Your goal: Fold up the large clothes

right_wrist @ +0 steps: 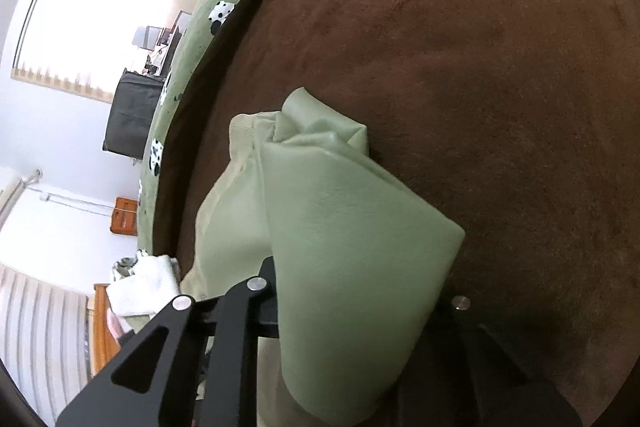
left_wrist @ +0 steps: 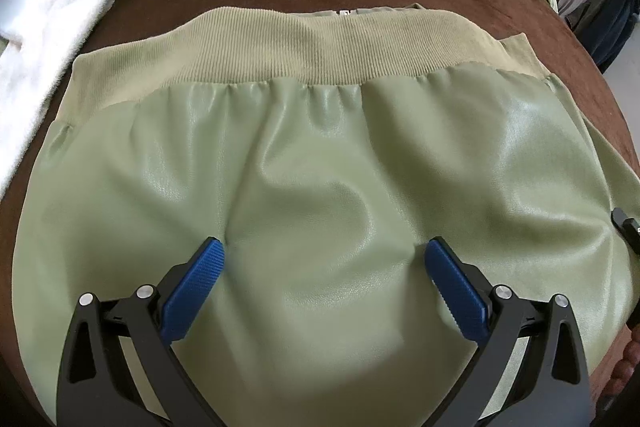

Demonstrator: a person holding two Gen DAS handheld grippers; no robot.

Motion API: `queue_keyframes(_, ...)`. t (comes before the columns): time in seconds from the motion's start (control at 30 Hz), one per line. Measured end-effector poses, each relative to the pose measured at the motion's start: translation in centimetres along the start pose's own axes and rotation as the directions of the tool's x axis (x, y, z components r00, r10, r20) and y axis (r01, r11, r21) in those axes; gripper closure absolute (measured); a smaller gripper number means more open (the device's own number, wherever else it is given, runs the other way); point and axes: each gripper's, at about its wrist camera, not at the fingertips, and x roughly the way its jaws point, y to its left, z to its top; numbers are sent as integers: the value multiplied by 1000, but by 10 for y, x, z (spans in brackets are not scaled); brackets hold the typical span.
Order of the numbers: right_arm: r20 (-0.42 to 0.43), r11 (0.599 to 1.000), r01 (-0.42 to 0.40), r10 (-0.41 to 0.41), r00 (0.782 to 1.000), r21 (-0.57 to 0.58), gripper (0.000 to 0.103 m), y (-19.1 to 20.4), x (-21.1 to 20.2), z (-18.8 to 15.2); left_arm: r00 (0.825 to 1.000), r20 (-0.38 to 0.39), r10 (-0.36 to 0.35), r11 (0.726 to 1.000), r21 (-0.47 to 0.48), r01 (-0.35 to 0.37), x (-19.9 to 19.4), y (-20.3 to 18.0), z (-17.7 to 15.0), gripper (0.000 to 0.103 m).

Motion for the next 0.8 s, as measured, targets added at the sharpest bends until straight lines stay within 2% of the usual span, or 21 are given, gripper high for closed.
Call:
queue_keyframes(0.07,1,1000,-3,3,1000,-11,83,6,-4,0,1000,-8,0,1000,1,0,0,0,2,5)
queue_keyframes(0.17,16,995,9,-8,1000,-98,84,33,-13,-2,1000,-28,-2,1000,3,2,1,1,4,5)
queue_keyframes(0.47,31,967,-38,47,998,-253,84,109,-33,-19,996,-85,-15,1000,14,16,5,1,11,5)
queue_keyframes(0.67,49,922,0,21,999,-388,84,153,-36,-41,995,-96,-12,1000,16,13,8,-1,21,5)
queue_keyframes(0.8,49,877,27,-4,999,-479,84,177,-33,-49,995,-95,-19,1000,14,20,7,0,24,5)
